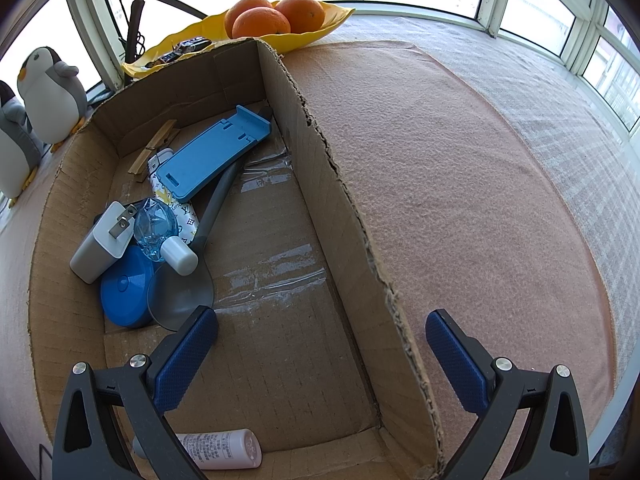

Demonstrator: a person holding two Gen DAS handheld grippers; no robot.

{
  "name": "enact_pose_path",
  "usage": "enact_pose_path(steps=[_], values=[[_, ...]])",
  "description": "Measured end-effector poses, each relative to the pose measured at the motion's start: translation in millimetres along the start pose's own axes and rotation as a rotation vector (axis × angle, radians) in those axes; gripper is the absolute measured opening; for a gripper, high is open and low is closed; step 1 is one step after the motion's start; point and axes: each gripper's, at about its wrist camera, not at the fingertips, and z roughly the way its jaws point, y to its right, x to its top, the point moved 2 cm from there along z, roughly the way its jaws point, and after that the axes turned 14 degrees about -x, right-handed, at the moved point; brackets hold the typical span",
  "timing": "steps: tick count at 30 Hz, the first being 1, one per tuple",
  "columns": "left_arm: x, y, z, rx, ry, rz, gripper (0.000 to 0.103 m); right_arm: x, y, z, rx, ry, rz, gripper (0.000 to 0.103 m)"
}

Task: Organize rigid objects
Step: 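Carry the plug adapter into the box and open the left gripper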

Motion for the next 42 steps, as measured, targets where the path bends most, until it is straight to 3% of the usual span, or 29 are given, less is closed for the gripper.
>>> enact_pose_path(steps=[15,28,34,36,42], values=[[15.2,165.2,25.2,-0.234,-0.031,0.210,0.052,0.0,0.1,-0.5,-0.001,0.000,0.000,0.102],[-27.9,325.9,68.5,-0.401,-0.146,0.428,0.052,3.2,-0.4,-1.2,-0.003,-0.005,-0.006,0.102],[-39.9,355.8,73.2,-0.418,-0.196,0.475,0.054,4.4,-5.5,-6.6,-0.017,0.018,-0.039,0.102],[-41.0,359.5,68.1,-0.415,-0.183,0.483,0.068,5.6,-6.3,-14.0,-0.017,0.046,-0.046,0.102],[-36.2,350.3,52.9,-0.409,-0.162,0.435,0.069,8.6,-6.9,-37.7,-0.012,0.104,-0.056,0.102]])
